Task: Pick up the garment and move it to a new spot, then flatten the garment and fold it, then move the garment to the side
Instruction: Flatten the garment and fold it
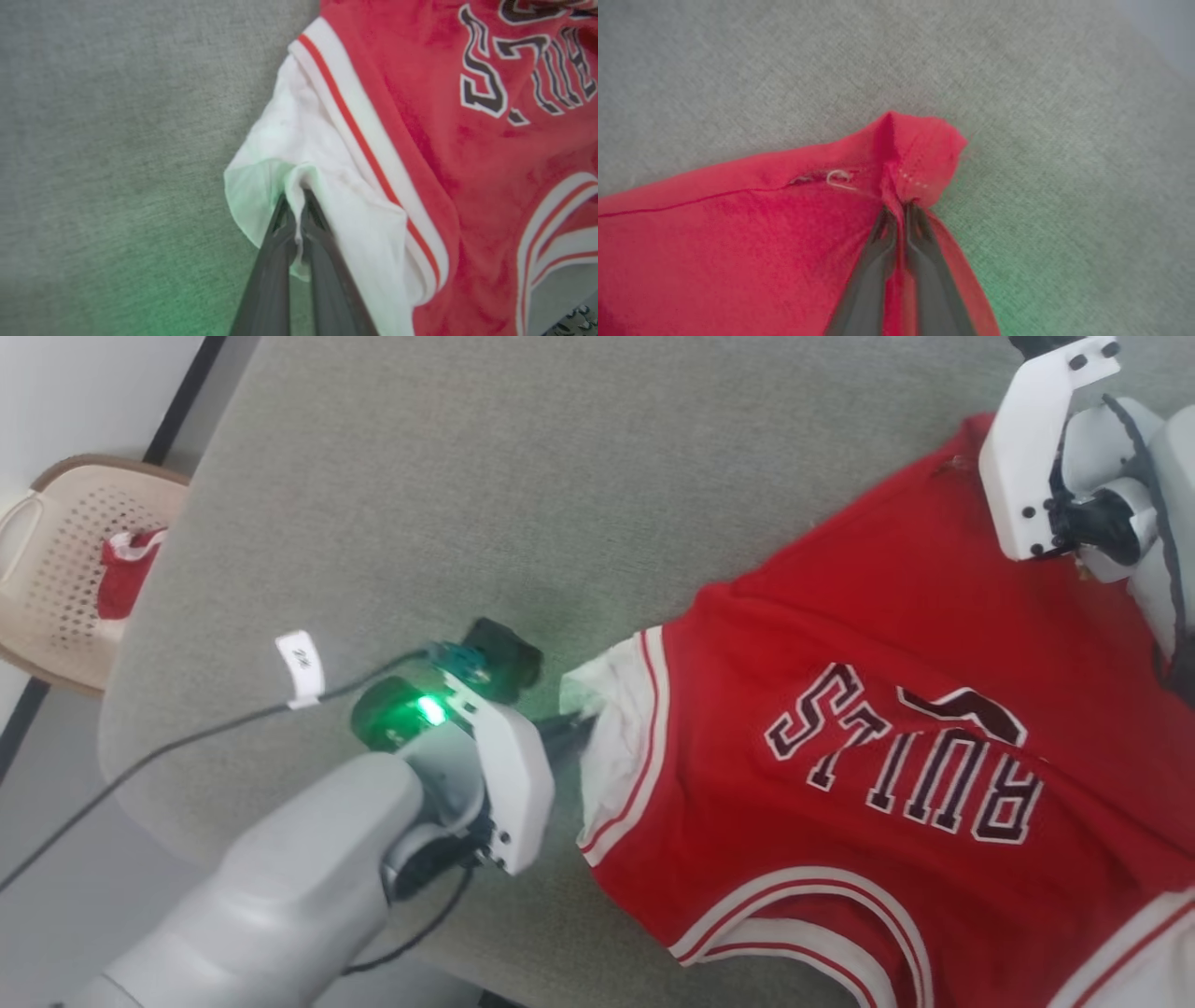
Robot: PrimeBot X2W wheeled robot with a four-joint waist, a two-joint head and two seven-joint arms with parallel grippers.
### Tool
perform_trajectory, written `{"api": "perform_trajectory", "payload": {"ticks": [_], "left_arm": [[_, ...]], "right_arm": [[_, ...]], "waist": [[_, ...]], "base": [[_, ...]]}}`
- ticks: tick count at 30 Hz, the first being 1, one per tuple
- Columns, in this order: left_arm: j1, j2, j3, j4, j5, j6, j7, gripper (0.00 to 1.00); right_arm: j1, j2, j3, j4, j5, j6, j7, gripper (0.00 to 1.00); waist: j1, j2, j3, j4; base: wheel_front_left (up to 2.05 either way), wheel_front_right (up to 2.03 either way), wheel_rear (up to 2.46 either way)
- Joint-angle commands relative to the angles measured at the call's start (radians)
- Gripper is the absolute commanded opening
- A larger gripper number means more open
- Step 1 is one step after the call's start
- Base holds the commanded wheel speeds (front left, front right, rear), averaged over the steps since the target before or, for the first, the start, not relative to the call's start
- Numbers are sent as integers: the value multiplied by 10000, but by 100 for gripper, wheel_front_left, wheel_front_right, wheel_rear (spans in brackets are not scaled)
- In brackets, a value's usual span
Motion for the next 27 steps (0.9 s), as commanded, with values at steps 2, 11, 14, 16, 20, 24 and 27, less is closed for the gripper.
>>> {"api": "perform_trajectory", "payload": {"ticks": [2, 11, 14, 16, 20, 24, 27], "left_arm": [[-342, 310, 215, 484, -194, -25, 130, 0], [-1552, 1374, 727, 488, -222, 37, 806, 0], [-2201, 1723, 890, 417, -155, 140, 1250, 0], [-2649, 1903, 989, 375, -120, 214, 1578, 0], [-3517, 2118, 1092, 326, -28, 345, 2228, 0], [-4408, 2260, 1220, 587, 91, 346, 2675, 0], [-4956, 2281, 1205, 969, 220, 283, 2956, 0]], "right_arm": [[376, -152, 506, 142, 190, 1, -124, 0], [-105, -404, 1110, -1009, 1141, 1, -833, 0], [-157, -620, 1368, -1483, 1400, 1, -1041, 0], [-182, -799, 1457, -1785, 1611, 1, -1197, 0], [-299, -1162, 1576, -2293, 1892, 1, -1451, 0], [-439, -1407, 1567, -2704, 2012, 1, -1630, 0], [-568, -1504, 1475, -2877, 2022, 1, -1721, 0]], "waist": [[0, 0, -213, -360], [0, 0, -1206, -1570], [0, 0, -1639, -2015], [0, 0, -1932, -2297], [0, 0, -2472, -2792], [0, 0, -2911, -3248], [0, 0, -3208, -3543]], "base": [[0, 0, 0], [0, 0, 0], [0, 0, 0], [0, 0, 0], [0, 0, 0], [0, 0, 0], [0, 0, 0]]}}
